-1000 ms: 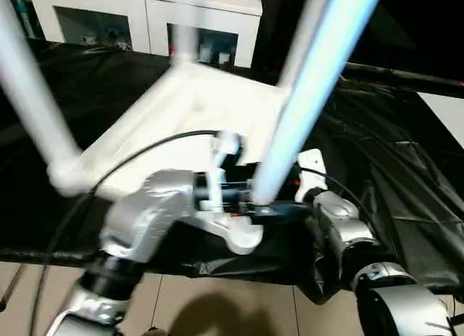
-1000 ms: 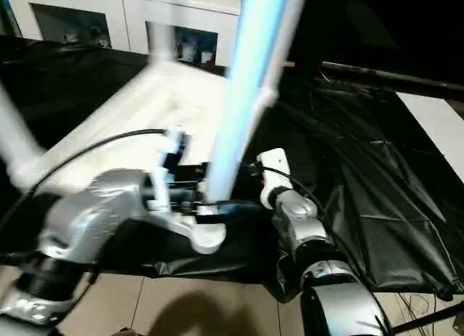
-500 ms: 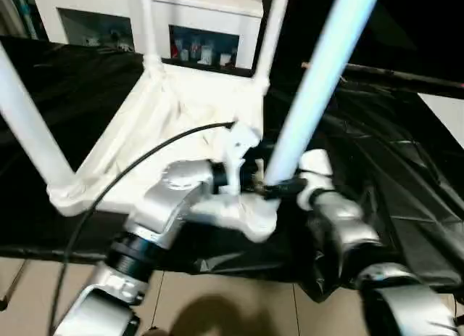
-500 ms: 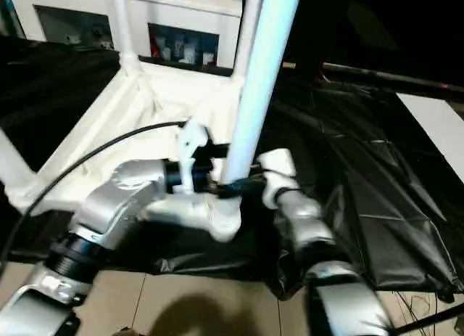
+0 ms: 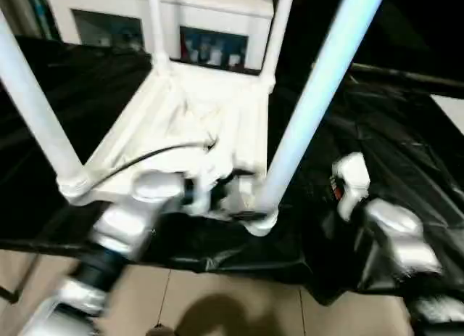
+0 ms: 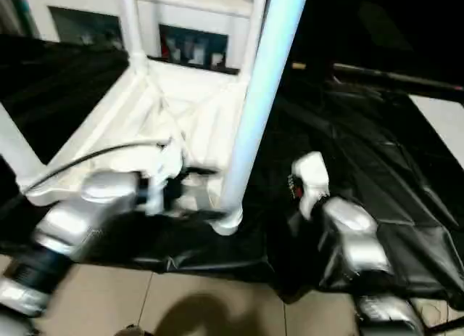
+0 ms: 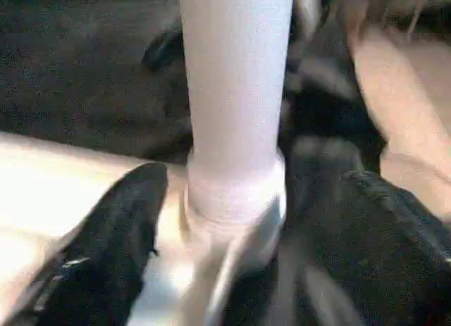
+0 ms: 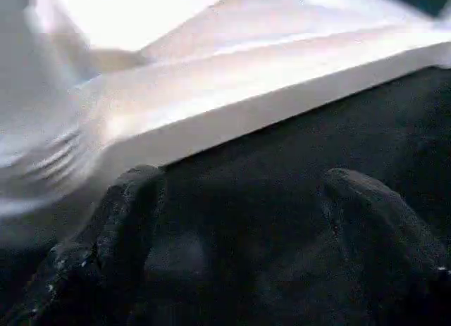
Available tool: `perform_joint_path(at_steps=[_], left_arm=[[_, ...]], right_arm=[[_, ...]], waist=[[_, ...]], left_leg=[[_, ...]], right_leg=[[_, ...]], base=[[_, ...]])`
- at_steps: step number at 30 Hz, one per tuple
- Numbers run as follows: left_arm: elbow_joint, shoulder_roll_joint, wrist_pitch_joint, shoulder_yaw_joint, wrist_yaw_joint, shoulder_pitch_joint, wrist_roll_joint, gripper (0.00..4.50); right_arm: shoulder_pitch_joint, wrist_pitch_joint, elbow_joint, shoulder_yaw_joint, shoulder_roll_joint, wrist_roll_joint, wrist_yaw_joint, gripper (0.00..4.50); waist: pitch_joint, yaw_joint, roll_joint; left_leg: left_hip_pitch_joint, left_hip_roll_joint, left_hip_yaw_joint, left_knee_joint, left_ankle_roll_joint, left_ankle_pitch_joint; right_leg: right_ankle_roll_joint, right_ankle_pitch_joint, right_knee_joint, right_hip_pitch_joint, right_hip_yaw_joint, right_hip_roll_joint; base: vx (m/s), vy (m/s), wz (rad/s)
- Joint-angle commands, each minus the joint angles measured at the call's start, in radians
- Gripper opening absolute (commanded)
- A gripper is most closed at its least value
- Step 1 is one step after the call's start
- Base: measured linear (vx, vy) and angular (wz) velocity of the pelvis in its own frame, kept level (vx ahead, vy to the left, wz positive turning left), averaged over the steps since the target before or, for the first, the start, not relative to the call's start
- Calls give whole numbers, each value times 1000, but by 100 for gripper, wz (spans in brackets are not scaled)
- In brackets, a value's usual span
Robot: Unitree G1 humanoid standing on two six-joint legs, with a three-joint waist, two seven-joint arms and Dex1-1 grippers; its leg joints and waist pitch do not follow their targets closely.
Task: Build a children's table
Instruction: Rotate table base
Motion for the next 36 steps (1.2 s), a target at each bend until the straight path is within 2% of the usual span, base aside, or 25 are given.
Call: perform_joint_path(at_steps=[1,2,3,5,6,7,8,10,11,14,16,18,19,20,22,24,28,29,33,36], left_arm=[[45,15,-30,-27,-26,-51,63,385],[81,19,-61,-37,-23,-69,88,372],[88,20,-66,-39,-23,-72,92,367],[138,21,-97,-54,-24,-99,114,355],[160,20,-106,-59,-27,-111,120,355],[179,16,-110,-60,-32,-121,122,328],[199,11,-116,-63,-40,-131,125,328],[229,5,-128,-68,-51,-145,134,321],[272,-4,-145,-75,-66,-163,146,318],[328,-17,-165,-80,-94,-184,160,284],[357,-21,-182,-82,-97,-193,170,279],[393,-25,-206,-86,-95,-206,181,262],[394,-25,-206,-86,-95,-206,181,239],[426,-31,-225,-86,-100,-217,188,237],[457,-40,-247,-85,-103,-227,196,229],[476,-47,-259,-82,-108,-231,200,203],[502,-57,-275,-73,-125,-242,198,183],[508,-59,-278,-72,-127,-244,199,157],[533,-60,-291,-73,-135,-250,207,145],[566,-67,-314,-68,-143,-255,214,113]], right_arm=[[19,32,-78,21,-33,-5,55,389],[34,50,-112,30,-44,-6,75,389],[36,53,-118,32,-45,-6,77,389],[54,81,-168,47,-62,-4,99,389],[62,94,-192,55,-71,-2,110,389],[69,108,-212,63,-80,1,121,389],[74,120,-229,69,-87,4,131,389],[80,135,-250,76,-98,9,145,389],[86,152,-277,84,-112,14,163,389],[98,178,-313,87,-129,14,181,389],[105,189,-327,87,-136,14,184,389],[112,201,-345,87,-144,16,186,389],[112,202,-345,87,-144,16,186,389],[118,218,-363,88,-153,19,190,389],[126,234,-382,90,-161,23,192,389],[134,246,-398,90,-165,26,196,389],[149,259,-425,91,-172,33,210,389],[149,260,-427,90,-173,34,211,389],[152,259,-426,94,-174,32,211,389],[152,268,-435,97,-169,30,206,389]], waist=[[-67,3,19],[-66,3,17],[-66,6,22],[-67,8,22],[-69,9,25],[-70,11,25],[-70,11,30],[-70,11,29],[-71,14,33],[-71,17,31],[-71,18,35],[-71,21,34],[-71,22,36],[-71,23,41],[-71,25,38],[-70,25,38],[-71,25,37],[-71,25,39],[-71,26,39],[-71,26,36]], left_leg=[[26,9,1,-76,-10,-334],[23,9,0,-78,-8,-328],[23,8,0,-76,-5,-320],[20,7,-1,-75,-2,-296],[20,8,-1,-74,-1,-290],[19,9,-1,-73,1,-276],[19,8,-1,-73,3,-273],[19,6,0,-72,8,-266],[20,7,0,-71,11,-261],[20,8,0,-71,13,-265],[21,9,0,-72,10,-275],[22,9,0,-71,9,-281],[24,10,0,-71,7,-287],[24,10,-2,-72,5,-290],[24,9,-1,-72,6,-291],[23,10,-2,-72,5,-296],[23,11,-2,-72,9,-292],[23,12,-3,-72,8,-292],[23,11,-3,-72,6,-299],[21,10,-3,-72,10,-287]], right_leg=[[-183,-257,-87,38,31,-44],[-182,-256,-88,42,31,-45],[-180,-256,-90,42,30,-45],[-183,-242,-86,45,29,-47],[-187,-233,-84,44,30,-48],[-193,-213,-81,46,30,-49],[-197,-205,-81,46,29,-48],[-204,-185,-81,46,30,-45],[-210,-173,-80,47,29,-47],[-216,-166,-80,47,29,-49],[-221,-173,-81,47,29,-50],[-220,-174,-82,47,30,-50],[-221,-179,-82,46,29,-51],[-222,-180,-82,46,30,-52],[-217,-179,-84,48,30,-50],[-219,-188,-84,48,29,-53],[-225,-183,-84,48,29,-53],[-227,-186,-83,48,29,-54],[-223,-199,-85,48,29,-55],[-221,-192,-84,50,29,-55]], base=[[0,0,0],[0,0,0],[0,0,0],[0,0,0],[0,0,0],[0,0,0],[0,0,0],[0,0,0],[0,0,0],[0,0,0],[0,0,0],[0,0,0],[0,0,0],[0,0,0],[0,0,0],[0,0,0],[0,0,0],[0,0,0],[0,0,0],[0,0,0]])
